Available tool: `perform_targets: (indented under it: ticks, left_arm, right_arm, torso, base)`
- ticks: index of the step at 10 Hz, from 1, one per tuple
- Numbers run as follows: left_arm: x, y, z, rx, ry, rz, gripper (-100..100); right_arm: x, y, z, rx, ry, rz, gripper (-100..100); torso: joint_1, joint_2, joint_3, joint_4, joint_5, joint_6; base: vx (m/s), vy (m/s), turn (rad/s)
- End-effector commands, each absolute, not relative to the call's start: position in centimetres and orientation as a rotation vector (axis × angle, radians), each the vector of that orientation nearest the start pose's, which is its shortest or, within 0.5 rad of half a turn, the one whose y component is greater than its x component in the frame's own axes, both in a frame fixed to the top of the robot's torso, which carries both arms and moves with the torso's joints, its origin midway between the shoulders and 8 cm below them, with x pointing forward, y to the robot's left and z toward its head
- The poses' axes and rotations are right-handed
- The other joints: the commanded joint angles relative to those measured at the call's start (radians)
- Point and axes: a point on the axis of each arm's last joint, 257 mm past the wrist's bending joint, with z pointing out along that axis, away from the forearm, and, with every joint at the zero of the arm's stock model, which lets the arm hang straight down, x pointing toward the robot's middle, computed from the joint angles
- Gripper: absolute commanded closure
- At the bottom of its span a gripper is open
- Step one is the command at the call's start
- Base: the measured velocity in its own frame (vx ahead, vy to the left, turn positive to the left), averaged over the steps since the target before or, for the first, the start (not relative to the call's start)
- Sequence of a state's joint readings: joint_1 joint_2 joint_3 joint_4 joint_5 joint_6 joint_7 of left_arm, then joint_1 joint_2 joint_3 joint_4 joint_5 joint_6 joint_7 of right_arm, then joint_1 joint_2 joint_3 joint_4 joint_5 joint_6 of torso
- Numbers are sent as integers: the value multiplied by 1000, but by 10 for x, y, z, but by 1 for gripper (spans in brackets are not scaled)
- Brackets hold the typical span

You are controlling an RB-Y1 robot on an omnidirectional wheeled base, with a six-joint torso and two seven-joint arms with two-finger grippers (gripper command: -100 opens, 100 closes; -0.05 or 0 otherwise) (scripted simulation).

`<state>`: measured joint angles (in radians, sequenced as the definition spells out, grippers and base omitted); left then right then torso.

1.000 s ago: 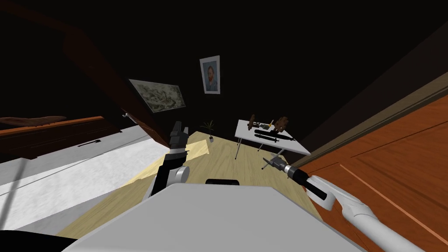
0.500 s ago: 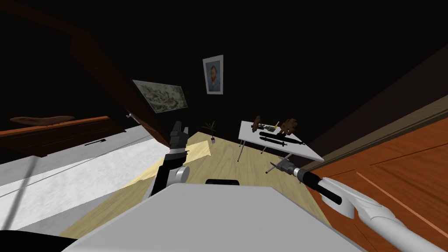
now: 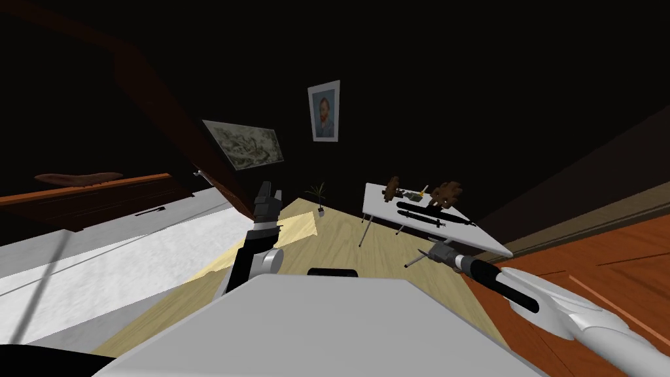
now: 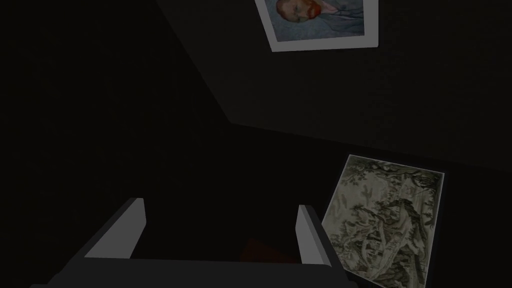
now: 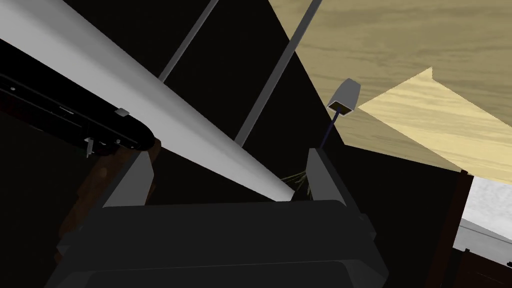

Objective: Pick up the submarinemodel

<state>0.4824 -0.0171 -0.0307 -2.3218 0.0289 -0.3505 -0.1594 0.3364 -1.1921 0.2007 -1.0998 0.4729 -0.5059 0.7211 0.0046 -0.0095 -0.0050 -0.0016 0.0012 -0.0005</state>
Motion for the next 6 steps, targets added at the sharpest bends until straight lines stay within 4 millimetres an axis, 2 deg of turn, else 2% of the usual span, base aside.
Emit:
perform_targets:
  ticks: [1,2,3,4,5,6]
  left_arm:
    - [362,274,20,-700,692,-1193,0]
    - [362,274,20,-700,692,-1193,0]
    - [362,274,20,-700,692,-1193,0]
    - [362,274,20,-700,692,-1193,0]
    - [362,274,20,-700,692,-1193,0]
    - [362,274,20,-700,692,-1193,0]
  right_arm:
    - [310,-622,-344,-873,2169,-379,-100]
    - [303,-643,-338,-942,2186,-436,-100]
    - [300,-648,-339,-936,2196,-446,-100]
    - [294,-666,-332,-1003,2209,-497,-100]
    - [290,-672,-332,-996,2220,-509,-100]
    - [282,-692,-325,-1054,2237,-563,-100]
  torso:
    - [0,0,0,0,0,0]
    - [-1,0,0,0,0,0]
    - [0,0,0,0,0,0]
    - [-1,2,1,0,0,0]
    - [-2,1,1,0,0,0]
    - [-2,2,1,0,-1,0]
  base:
    - [151,52,30]
    - [124,73,75]
    - [103,49,28]
    - [123,33,57]
    - [108,39,32]
    - [116,80,74]
